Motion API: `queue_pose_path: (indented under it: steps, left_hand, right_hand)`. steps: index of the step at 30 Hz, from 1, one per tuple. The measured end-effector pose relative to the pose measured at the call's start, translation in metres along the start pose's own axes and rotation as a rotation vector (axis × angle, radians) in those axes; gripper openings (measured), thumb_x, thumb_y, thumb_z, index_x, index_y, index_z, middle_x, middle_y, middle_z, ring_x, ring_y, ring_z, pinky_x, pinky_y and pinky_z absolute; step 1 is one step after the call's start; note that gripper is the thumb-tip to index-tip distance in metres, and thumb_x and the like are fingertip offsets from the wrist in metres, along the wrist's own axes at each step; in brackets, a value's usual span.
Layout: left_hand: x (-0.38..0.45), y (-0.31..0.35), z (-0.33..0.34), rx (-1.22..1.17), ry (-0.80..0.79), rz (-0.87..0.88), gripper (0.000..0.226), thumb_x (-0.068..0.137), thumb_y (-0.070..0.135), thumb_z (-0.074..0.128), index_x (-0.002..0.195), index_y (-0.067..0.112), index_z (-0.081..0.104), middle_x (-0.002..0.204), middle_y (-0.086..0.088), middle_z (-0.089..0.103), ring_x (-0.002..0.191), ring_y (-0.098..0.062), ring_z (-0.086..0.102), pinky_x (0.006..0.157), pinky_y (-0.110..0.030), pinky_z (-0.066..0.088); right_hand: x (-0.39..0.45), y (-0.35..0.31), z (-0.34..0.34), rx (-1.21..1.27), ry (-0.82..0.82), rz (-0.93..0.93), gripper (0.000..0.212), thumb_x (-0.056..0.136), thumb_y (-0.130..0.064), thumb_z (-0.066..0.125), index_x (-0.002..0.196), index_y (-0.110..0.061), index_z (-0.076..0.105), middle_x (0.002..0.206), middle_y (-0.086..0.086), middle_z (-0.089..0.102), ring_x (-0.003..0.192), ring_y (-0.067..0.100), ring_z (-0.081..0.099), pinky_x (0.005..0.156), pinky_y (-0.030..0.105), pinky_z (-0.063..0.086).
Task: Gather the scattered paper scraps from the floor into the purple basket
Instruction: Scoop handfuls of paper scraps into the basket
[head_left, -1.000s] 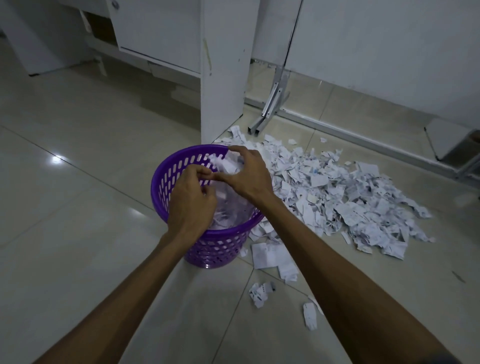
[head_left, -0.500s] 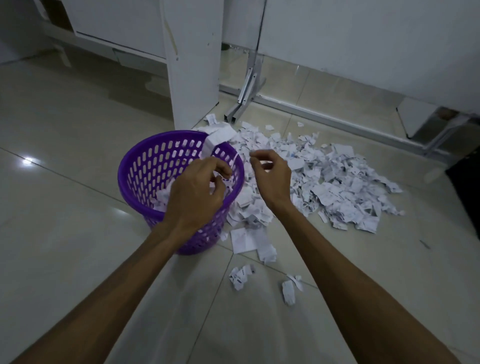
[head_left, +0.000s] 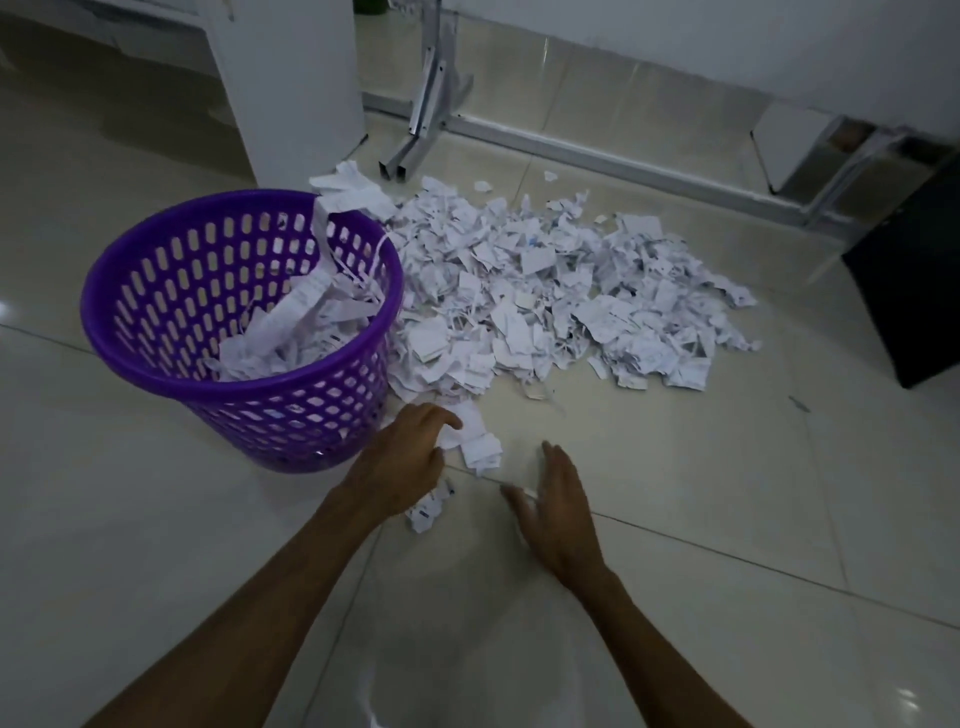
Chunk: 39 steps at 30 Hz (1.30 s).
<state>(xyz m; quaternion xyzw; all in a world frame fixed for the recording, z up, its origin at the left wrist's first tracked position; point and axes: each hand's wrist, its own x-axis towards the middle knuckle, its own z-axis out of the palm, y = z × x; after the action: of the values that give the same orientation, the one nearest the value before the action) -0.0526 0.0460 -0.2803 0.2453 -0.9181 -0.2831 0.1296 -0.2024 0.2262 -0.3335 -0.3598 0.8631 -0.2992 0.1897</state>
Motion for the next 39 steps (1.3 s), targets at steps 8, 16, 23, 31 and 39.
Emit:
queue_pose_path:
  steps: [8, 16, 23, 31, 39]
  left_hand:
    - [-0.015, -0.033, 0.037, 0.022, -0.122, -0.285, 0.08, 0.092, 0.034, 0.061, 0.154, 0.015, 0.015, 0.162, -0.004, 0.01, 0.148, -0.021, 0.008, 0.118, -0.036, 0.015]
    - [0.009, -0.047, 0.045, 0.035, -0.126, -0.198, 0.082, 0.078, 0.035, 0.074, 0.146, 0.012, 0.035, 0.15, -0.002, 0.032, 0.137, -0.019, 0.023, 0.11, -0.033, 0.029]
    - [0.021, -0.057, 0.038, -0.019, -0.147, -0.16, 0.053, 0.084, 0.006, 0.066, 0.135, 0.008, 0.052, 0.139, -0.008, 0.046, 0.13, -0.023, 0.039, 0.109, -0.03, 0.031]
    - [0.009, -0.055, 0.034, -0.245, -0.061, -0.231, 0.042, 0.083, -0.009, 0.049, 0.117, 0.01, 0.065, 0.12, -0.002, 0.062, 0.114, -0.015, 0.054, 0.102, -0.029, 0.042]
    - [0.015, -0.036, 0.024, -0.269, -0.117, -0.283, 0.041, 0.092, 0.002, 0.048, 0.126, 0.021, 0.059, 0.124, 0.004, 0.063, 0.112, -0.008, 0.057, 0.097, -0.028, 0.047]
  right_hand:
    - [-0.008, -0.003, 0.04, -0.266, -0.027, -0.201, 0.143, 0.058, -0.1, 0.044, 0.155, -0.013, -0.016, 0.162, 0.009, -0.022, 0.15, 0.024, -0.019, 0.122, 0.04, -0.002]
    - [0.035, -0.031, 0.054, -0.086, -0.151, -0.329, 0.145, 0.056, -0.089, 0.061, 0.154, -0.017, -0.018, 0.162, 0.011, -0.023, 0.149, 0.023, -0.024, 0.122, 0.053, -0.001]
    - [0.059, -0.04, 0.072, -0.158, -0.066, -0.385, 0.124, 0.068, -0.078, 0.065, 0.157, -0.019, 0.003, 0.163, 0.011, -0.014, 0.151, 0.027, -0.012, 0.122, 0.05, -0.002]
    - [0.059, -0.039, 0.07, -0.038, 0.022, -0.433, 0.057, 0.083, -0.035, 0.075, 0.131, -0.007, 0.06, 0.139, 0.019, 0.051, 0.136, 0.035, 0.038, 0.114, 0.05, 0.03]
    - [0.076, -0.042, 0.049, -0.213, -0.058, -0.547, 0.02, 0.093, -0.01, 0.06, 0.108, 0.0, 0.069, 0.103, 0.02, 0.064, 0.099, 0.036, 0.055, 0.083, 0.04, 0.041]
